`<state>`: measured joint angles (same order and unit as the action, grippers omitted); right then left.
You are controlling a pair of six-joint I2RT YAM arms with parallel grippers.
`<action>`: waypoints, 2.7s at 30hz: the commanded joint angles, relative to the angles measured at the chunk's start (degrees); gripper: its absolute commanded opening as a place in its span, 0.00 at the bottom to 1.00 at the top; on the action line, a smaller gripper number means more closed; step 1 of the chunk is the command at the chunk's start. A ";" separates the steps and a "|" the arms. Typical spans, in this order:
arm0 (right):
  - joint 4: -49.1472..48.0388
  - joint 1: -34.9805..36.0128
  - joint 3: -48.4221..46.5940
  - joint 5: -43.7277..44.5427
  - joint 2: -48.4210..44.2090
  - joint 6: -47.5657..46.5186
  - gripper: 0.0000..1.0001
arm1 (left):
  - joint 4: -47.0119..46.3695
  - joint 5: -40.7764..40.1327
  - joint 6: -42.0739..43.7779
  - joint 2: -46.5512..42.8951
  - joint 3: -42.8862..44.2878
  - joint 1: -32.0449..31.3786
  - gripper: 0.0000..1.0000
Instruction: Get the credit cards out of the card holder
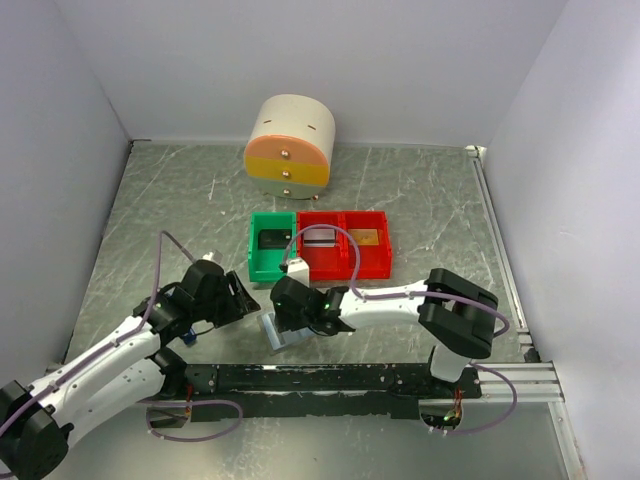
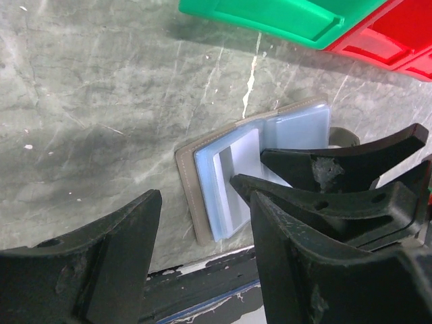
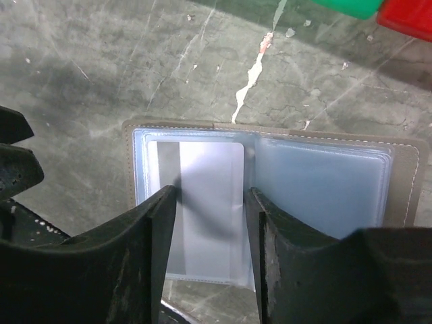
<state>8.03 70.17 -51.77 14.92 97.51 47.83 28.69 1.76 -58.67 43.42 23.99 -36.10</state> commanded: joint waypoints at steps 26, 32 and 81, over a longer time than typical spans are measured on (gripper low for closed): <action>9.65 3.06 -6.01 4.11 5.91 -2.94 0.53 | 5.96 -4.85 -2.94 -5.82 2.27 0.25 0.66; -0.81 -0.03 2.62 -3.55 0.55 0.32 0.50 | 1.21 -0.62 0.07 -3.38 2.28 0.31 0.67; -19.58 -8.02 16.50 -16.11 -4.86 6.92 0.48 | -28.10 5.08 -18.64 4.48 -11.27 0.17 0.58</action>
<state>-14.31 61.21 -36.84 0.12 91.68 56.05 -1.08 12.73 -75.31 52.25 13.89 -36.14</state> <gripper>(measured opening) 0.526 0.561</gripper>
